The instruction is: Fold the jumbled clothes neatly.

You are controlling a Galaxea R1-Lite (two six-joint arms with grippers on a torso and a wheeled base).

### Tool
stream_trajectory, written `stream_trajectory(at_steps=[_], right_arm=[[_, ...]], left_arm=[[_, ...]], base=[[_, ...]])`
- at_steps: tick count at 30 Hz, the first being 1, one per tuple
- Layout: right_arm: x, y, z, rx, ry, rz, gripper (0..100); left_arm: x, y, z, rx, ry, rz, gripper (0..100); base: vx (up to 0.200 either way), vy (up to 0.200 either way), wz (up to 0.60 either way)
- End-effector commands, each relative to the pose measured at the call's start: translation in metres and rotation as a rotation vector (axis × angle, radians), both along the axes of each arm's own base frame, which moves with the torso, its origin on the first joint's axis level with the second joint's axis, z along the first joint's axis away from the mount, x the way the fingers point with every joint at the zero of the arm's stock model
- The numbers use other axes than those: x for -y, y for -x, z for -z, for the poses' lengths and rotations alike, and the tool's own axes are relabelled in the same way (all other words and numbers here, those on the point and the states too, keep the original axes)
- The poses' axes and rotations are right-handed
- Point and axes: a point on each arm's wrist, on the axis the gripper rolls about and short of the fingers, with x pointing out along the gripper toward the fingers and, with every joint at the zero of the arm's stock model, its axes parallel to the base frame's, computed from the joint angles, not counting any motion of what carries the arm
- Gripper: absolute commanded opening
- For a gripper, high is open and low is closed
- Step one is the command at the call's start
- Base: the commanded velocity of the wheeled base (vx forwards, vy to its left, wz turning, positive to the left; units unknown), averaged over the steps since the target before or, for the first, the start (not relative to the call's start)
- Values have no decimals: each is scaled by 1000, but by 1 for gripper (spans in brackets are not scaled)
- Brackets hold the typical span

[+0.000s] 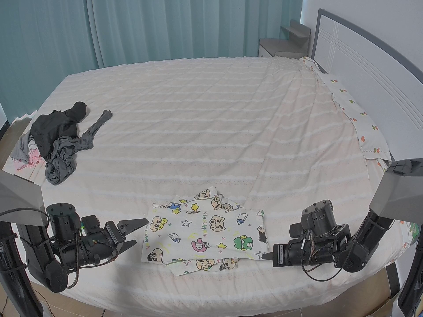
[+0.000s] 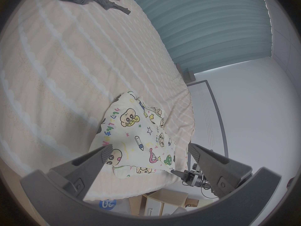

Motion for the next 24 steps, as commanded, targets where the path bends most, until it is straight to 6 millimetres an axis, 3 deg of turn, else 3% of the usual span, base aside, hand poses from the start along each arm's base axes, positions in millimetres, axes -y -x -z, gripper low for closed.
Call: stream_trajectory(at_steps=[1, 9, 13, 18, 24], right_arm=[[-2, 1, 9, -23, 15, -7, 100], [1, 3, 2, 2, 2, 0, 100], [5, -5, -9, 63, -39, 31, 100], [7, -17, -7, 98, -53, 56, 100], [3, -33, 4, 98, -54, 71, 100]], left_arm=[[-1, -1, 1, 1, -2, -6, 100], [-2, 1, 1, 87, -161, -33, 100], [2, 5, 2, 141, -304, -39, 100], [2, 7, 14, 119, -447, 55, 100], [10, -13, 20, 97, -506, 117, 100]], base=[[0, 0, 0], [0, 0, 0], [0, 0, 0], [0, 0, 0], [0, 0, 0]])
